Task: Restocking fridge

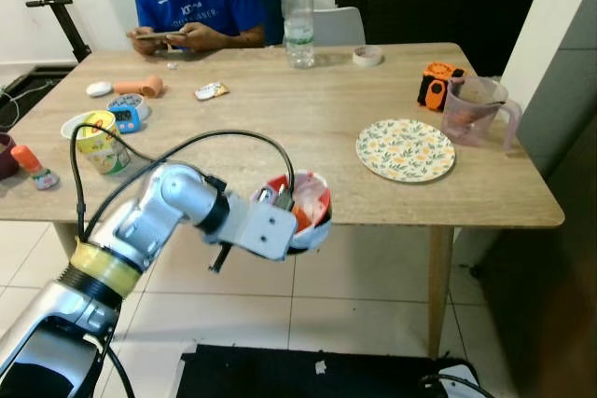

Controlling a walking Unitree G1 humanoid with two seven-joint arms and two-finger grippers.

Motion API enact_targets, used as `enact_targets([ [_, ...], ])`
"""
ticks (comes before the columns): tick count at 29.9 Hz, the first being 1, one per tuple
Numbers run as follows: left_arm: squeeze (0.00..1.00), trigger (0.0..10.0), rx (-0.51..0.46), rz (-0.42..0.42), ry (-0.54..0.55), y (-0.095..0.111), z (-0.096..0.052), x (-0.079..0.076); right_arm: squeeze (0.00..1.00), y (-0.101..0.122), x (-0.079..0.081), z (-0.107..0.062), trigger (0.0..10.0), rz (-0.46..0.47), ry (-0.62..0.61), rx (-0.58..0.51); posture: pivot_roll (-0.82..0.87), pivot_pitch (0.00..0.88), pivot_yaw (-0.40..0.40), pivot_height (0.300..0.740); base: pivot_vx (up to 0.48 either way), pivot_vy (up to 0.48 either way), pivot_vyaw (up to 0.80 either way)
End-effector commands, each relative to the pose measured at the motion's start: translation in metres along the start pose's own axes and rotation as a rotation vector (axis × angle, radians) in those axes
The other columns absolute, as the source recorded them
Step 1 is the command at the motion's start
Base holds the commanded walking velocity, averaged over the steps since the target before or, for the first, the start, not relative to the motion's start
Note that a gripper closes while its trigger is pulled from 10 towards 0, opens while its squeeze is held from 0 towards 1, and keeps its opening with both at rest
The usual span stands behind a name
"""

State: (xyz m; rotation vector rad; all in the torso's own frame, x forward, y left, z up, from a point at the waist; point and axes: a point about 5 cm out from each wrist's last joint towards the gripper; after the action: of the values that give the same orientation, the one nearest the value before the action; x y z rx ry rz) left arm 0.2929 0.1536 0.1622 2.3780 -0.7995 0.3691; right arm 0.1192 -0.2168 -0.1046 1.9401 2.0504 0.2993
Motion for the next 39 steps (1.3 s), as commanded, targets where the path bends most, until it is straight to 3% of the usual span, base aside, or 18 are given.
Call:
enact_targets([
  [1, 0.0, 10.0, -0.011, 0.002, -0.019, 0.004, 0.014, -0.005, 0.0, -0.001, 0.003, 0.0, 10.0, -0.004, 0.011, 0.007, 0.0, 0.0, 0.06, 0.74, -0.27, 0.0, 0.0],
  [6, 0.0, 10.0, -0.023, -0.058, -0.043, 0.004, 0.035, -0.02, 0.0, -0.003, 0.002, 0.0, 10.0, -0.003, 0.009, 0.012, -0.01, 0.0, 0.057, 0.74, -0.303, 0.0, 0.0],
  [13, 0.0, 10.0, 0.017, -0.156, -0.065, -0.01, 0.059, -0.04, 0.0, -0.005, 0.001, 0.0, 10.0, -0.005, 0.006, 0.019, -0.01, 0.0, 0.058, 0.74, -0.319, 0.0, 0.0],
  [14, 0.0, 10.0, 0.064, -0.196, -0.043, -0.021, 0.068, -0.045, 0.0, -0.006, 0.0, 0.0, 10.0, -0.006, 0.005, 0.02, -0.01, 0.0, 0.058, 0.74, -0.315, 0.0, 0.0],
  [18, 0.0, 10.0, 0.089, -0.22, -0.049, -0.027, 0.073, -0.05, 0.0, -0.006, 0.0, -0.001, 10.0, -0.006, 0.004, 0.021, -0.01, 0.0, 0.056, 0.74, -0.317, 0.0, 0.0],
  [20, 0.0, 10.0, 0.14, -0.312, -0.046, -0.043, 0.085, -0.067, 0.0, -0.007, -0.001, -0.001, 10.0, -0.013, 0.0, 0.025, -0.01, 0.0, 0.056, 0.74, -0.311, 0.0, 0.0],
  [25, 0.0, 10.0, 0.177, -0.413, -0.037, -0.056, 0.094, -0.084, 0.0, -0.008, -0.003, -0.001, 10.0, -0.022, -0.005, 0.032, -0.01, 0.0, 0.05, 0.74, -0.311, 0.0, 0.0],
  [27, 0.0, 10.0, 0.225, -0.517, -0.017, -0.069, 0.101, -0.102, 0.0, -0.009, -0.004, -0.001, 10.0, -0.028, -0.01, 0.036, -0.02, 0.0, 0.05, 0.74, -0.309, 0.0, 0.0],
  [28, 0.0, 10.0, 0.276, -0.636, 0.012, -0.079, 0.104, -0.123, 0.0, -0.01, -0.005, -0.001, 10.0, -0.027, -0.011, 0.038, -0.02, 0.0, 0.048, 0.74, -0.311, 0.0, 0.0],
  [30, 0.0, 10.0, 0.276, -0.636, 0.012, -0.079, 0.104, -0.123, 0.0, -0.01, -0.005, -0.001, 10.0, -0.027, -0.011, 0.038, -0.02, 0.0, 0.048, 0.74, -0.311, 0.0, 0.0],
  [32, 0.0, 10.0, 0.331, -0.718, 0.028, -0.087, 0.105, -0.141, 0.0, -0.011, -0.006, -0.002, 10.0, -0.028, -0.012, 0.04, -0.02, 0.0, 0.042, 0.74, -0.311, 0.0, 0.0],
  [39, 0.0, 10.0, 0.406, -0.847, 0.086, -0.095, 0.105, -0.169, 0.0, -0.012, -0.008, -0.002, 10.0, -0.031, -0.018, 0.044, -0.02, 0.0, 0.036, 0.74, -0.313, 0.0, 0.0],
])
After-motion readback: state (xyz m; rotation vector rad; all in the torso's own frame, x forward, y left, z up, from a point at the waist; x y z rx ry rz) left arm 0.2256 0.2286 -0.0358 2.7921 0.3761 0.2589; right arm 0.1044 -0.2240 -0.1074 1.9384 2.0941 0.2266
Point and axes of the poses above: a point about 5 cm out from each wrist's last joint towards the gripper, its own z axis pointing out of the wrist towards the gripper, its own y axis along the axis of the wrist's last joint, x = y × z, and after that the axes turned 10 degrees about z, right-handed
